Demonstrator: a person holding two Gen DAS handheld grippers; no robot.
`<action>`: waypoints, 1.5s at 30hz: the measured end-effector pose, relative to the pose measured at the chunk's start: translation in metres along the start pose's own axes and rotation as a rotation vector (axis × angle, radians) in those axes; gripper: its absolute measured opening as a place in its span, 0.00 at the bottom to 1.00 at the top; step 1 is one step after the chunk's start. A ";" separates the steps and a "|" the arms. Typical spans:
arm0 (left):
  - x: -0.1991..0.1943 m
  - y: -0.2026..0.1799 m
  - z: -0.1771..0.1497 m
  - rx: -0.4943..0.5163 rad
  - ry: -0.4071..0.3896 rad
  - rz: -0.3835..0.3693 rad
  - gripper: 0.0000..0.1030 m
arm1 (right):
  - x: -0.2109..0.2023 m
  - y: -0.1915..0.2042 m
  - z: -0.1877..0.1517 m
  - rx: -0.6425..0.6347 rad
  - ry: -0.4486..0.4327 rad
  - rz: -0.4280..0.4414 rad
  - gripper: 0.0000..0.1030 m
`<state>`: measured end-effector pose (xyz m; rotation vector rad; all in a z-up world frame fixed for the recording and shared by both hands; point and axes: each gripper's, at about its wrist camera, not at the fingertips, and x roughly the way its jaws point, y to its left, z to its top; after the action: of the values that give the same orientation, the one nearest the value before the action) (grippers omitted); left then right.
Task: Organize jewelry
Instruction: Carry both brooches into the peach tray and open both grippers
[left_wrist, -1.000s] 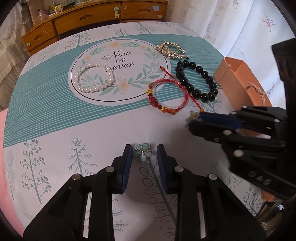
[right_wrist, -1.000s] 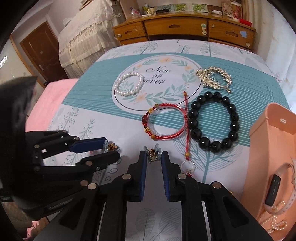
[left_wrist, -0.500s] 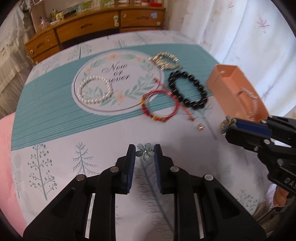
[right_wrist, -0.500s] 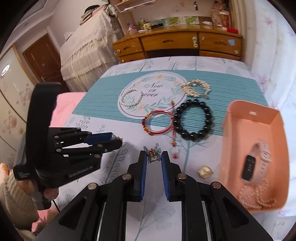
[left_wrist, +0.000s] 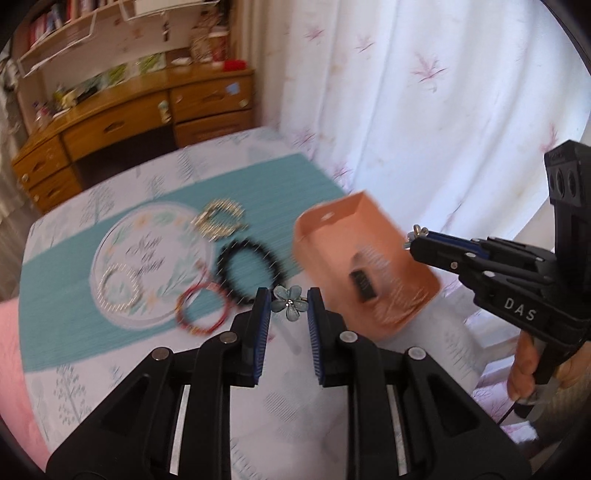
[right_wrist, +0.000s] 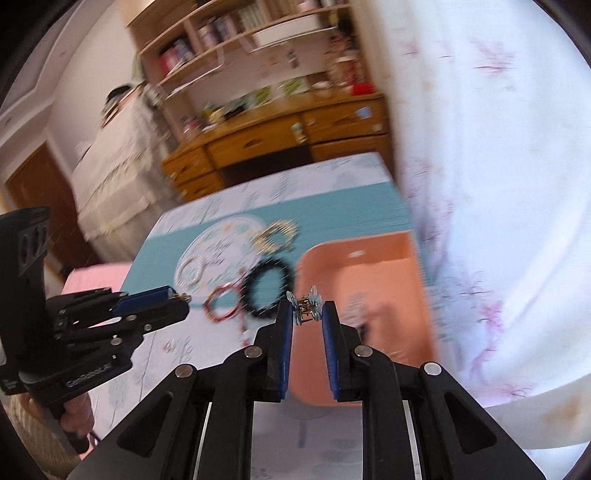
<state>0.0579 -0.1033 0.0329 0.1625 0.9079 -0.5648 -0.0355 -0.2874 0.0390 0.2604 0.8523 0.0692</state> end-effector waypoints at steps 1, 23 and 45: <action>0.003 -0.007 0.008 0.009 -0.003 -0.010 0.17 | -0.006 -0.010 0.004 0.020 -0.011 -0.015 0.15; 0.114 -0.045 0.037 -0.040 0.111 -0.083 0.17 | 0.027 -0.068 -0.019 0.100 0.112 -0.097 0.15; 0.077 -0.033 0.015 -0.133 0.119 -0.050 0.59 | 0.051 -0.051 -0.021 0.124 0.151 -0.097 0.37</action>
<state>0.0880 -0.1668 -0.0153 0.0531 1.0641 -0.5434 -0.0199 -0.3243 -0.0243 0.3325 1.0198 -0.0554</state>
